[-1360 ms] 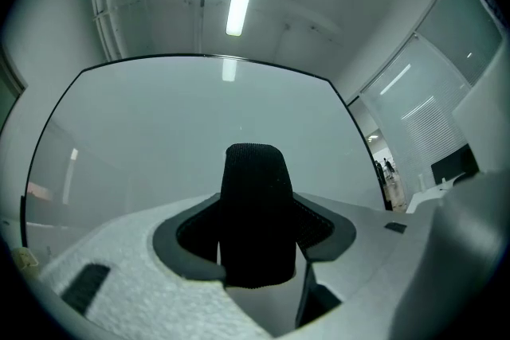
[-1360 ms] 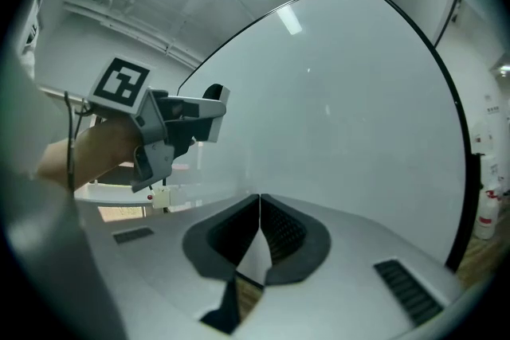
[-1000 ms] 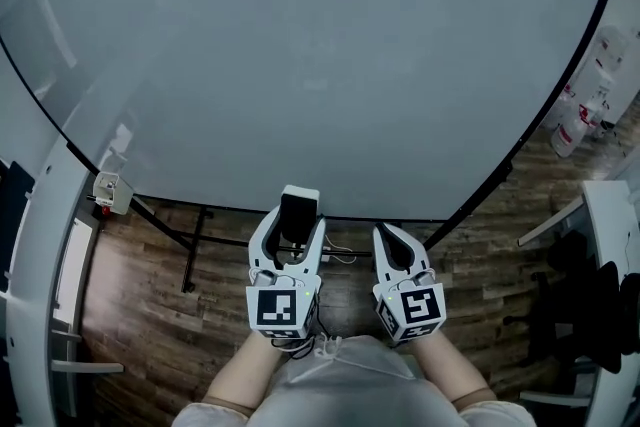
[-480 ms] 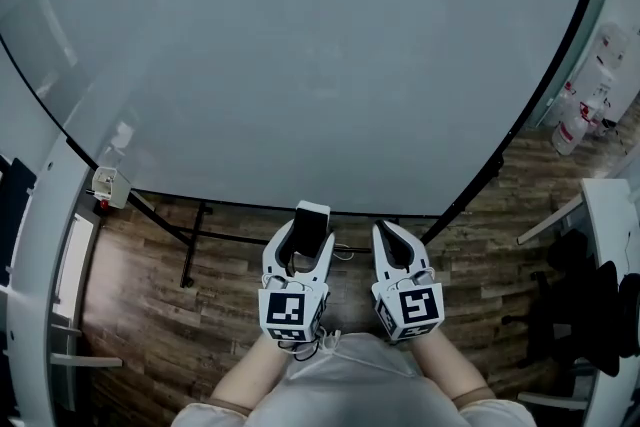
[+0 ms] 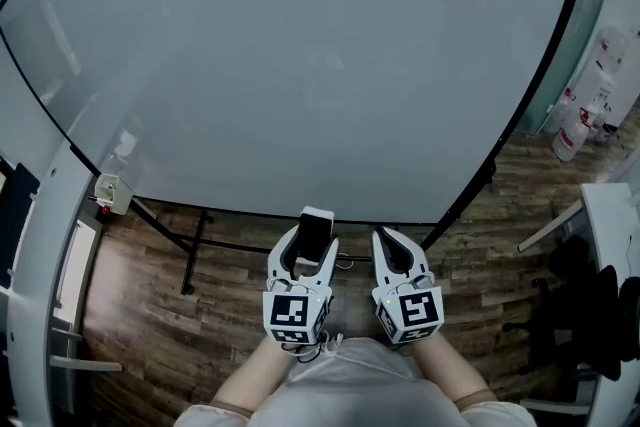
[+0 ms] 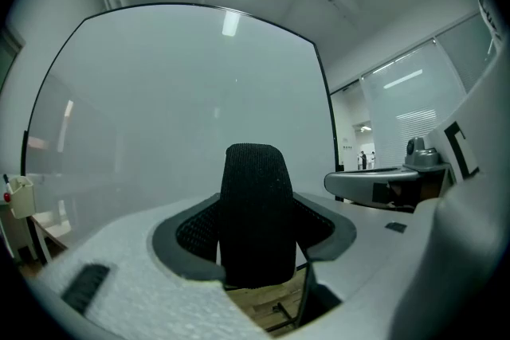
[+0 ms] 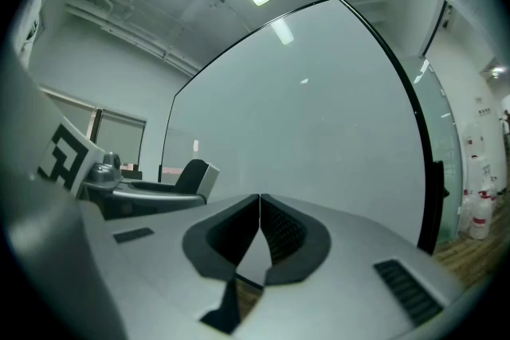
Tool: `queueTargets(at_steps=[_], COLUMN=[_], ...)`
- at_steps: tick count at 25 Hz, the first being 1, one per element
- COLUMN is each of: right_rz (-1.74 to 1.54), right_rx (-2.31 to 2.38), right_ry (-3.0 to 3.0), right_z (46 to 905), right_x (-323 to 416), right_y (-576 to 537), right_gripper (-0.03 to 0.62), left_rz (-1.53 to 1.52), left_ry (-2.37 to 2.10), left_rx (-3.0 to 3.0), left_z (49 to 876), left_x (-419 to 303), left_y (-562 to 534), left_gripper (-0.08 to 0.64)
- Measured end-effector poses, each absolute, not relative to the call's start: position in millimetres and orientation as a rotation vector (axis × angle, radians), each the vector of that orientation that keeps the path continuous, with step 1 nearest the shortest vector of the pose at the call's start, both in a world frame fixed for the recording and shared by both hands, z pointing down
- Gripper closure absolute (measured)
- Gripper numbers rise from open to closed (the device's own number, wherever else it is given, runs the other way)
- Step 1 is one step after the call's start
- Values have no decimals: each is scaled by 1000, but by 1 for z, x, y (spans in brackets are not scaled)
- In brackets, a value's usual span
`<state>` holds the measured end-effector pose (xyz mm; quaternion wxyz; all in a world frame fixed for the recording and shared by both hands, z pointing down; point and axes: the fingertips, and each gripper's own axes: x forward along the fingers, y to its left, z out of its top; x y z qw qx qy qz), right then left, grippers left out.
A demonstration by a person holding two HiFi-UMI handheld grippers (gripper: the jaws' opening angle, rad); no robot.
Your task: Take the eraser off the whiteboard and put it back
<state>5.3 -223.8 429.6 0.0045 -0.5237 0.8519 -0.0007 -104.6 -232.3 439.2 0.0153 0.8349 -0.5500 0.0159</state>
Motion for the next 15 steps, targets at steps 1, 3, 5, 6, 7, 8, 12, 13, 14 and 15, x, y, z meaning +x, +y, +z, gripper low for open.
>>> queueTargets(at_steps=[1, 3, 5, 6, 7, 8, 12, 13, 14, 15], right_rz=[-3, -3, -4, -7, -9, -11, -12, -16, -19, -18], right_rx=[-1640, -1638, -1637, -1637, -1638, -1638, -1635, -1634, -1633, -1634], right_ry=[2669, 2668, 2667, 2667, 2667, 2667, 2659, 2652, 2645, 2641], right_z=[430, 430, 430, 431, 431, 430, 426, 424, 423, 421], right_x=[7, 9, 11, 11, 12, 11, 12, 12, 13, 13], right_y=[-224, -225, -226, -226, -227, -227, -231, -231, -232, -233], right_gripper=[566, 566, 566, 566, 566, 566, 566, 566, 566, 566], left_rz=[55, 59, 56, 54, 50, 45, -8, -28, -46, -62], left_ry=[-1716, -1716, -1707, -1706, -1710, -1716, -1744, -1751, -1759, -1765], left_rx=[2597, 2596, 2602, 2604, 2603, 2603, 2645, 2661, 2673, 2683], left_z=[439, 440, 443, 443, 440, 435, 410, 402, 395, 388], left_x=[-103, -100, -97, -96, -96, -96, -95, -95, -95, -96], left_y=[-233, -233, -234, -235, -236, -238, -252, -255, -259, -262], left_gripper=[299, 299, 299, 298, 298, 298, 298, 298, 298, 299])
